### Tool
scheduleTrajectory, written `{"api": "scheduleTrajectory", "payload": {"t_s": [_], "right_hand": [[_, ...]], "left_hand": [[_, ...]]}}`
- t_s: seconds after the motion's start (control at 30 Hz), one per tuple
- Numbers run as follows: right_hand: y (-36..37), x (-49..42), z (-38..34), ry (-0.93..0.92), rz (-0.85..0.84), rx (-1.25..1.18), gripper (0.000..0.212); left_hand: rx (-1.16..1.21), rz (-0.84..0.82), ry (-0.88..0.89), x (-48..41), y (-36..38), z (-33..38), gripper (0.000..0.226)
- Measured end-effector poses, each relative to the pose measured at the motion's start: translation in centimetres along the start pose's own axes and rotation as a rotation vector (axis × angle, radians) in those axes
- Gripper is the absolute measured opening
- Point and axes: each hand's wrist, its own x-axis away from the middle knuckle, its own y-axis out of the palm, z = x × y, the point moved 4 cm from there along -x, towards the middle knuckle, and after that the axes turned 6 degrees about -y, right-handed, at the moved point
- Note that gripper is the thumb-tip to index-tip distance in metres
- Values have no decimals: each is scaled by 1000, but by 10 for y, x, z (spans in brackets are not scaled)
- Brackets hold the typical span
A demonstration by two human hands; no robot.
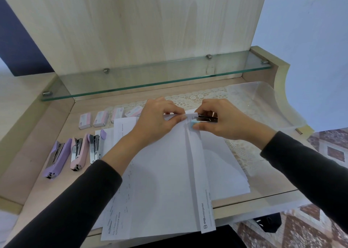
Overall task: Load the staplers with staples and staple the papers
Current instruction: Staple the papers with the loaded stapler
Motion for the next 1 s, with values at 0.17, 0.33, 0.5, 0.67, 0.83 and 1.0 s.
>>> {"api": "scheduleTrajectory", "payload": {"t_s": [0.17,0.33,0.5,0.67,0.83,1.0], "right_hand": [[-2,-1,-1,1,10,-22,20],[-1,-2,-2,-2,3,-9,20],[0,-1,-4,-9,-1,36,21],[2,0,-7,-6,32,122,25],[2,2,-5,15,30,79,24],[9,11,7,112,-80,72,36]], "left_hand": [[2,6,-4,1,-2,3,8],[-10,4,11,1,-2,4,8],[-27,7,48,1,1,3,14],[-10,18,36,1,1,2,17],[-20,-22,22,1,2,1,12],[-2,-79,-98,-3,7,-8,7]]}}
